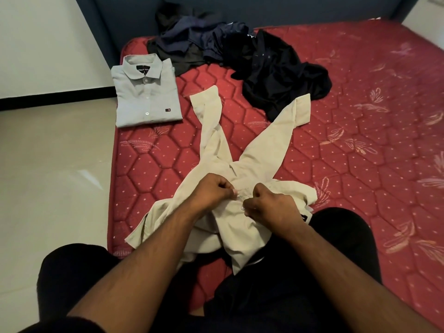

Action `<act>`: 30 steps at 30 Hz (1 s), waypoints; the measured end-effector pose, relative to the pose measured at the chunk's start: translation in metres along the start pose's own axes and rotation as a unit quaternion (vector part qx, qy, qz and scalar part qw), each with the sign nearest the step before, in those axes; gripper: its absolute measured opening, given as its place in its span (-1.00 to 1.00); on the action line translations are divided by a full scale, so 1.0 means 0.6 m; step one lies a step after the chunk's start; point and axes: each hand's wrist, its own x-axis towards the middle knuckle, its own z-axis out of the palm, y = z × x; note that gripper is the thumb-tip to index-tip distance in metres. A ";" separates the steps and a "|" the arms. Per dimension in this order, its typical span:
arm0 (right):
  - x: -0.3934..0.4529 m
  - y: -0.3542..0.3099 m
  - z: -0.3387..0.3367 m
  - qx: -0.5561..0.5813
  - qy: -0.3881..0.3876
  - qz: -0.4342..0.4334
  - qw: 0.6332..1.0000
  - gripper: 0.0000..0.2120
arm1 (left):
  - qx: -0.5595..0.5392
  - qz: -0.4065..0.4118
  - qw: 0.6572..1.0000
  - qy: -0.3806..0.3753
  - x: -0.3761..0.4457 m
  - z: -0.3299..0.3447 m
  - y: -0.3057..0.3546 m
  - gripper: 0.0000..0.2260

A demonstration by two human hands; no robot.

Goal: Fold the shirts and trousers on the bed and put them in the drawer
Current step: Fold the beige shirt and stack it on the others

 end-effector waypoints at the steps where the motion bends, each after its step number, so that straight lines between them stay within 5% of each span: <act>1: 0.000 -0.001 -0.003 0.000 0.006 0.001 1.000 -0.84 | -0.025 -0.016 1.000 -0.005 -0.002 0.001 0.003 -0.92; 8: 0.000 -0.010 -0.005 0.030 0.088 -0.021 0.995 -0.72 | -0.169 -0.124 0.974 -0.081 -0.019 -0.003 0.010 -0.92; 14: 0.002 0.007 0.003 0.021 0.179 -0.087 0.980 -0.80 | -0.135 -0.056 0.987 -0.067 -0.026 -0.011 0.014 -0.90; 20: 0.003 0.015 -0.003 0.227 0.203 -0.103 0.947 -0.87 | -0.206 -0.038 0.977 -0.043 -0.034 -0.011 0.028 -0.97; 30: -0.004 0.014 0.010 0.169 0.197 -0.081 0.962 -0.87 | -0.198 -0.021 0.979 0.039 -0.037 -0.003 0.031 -0.92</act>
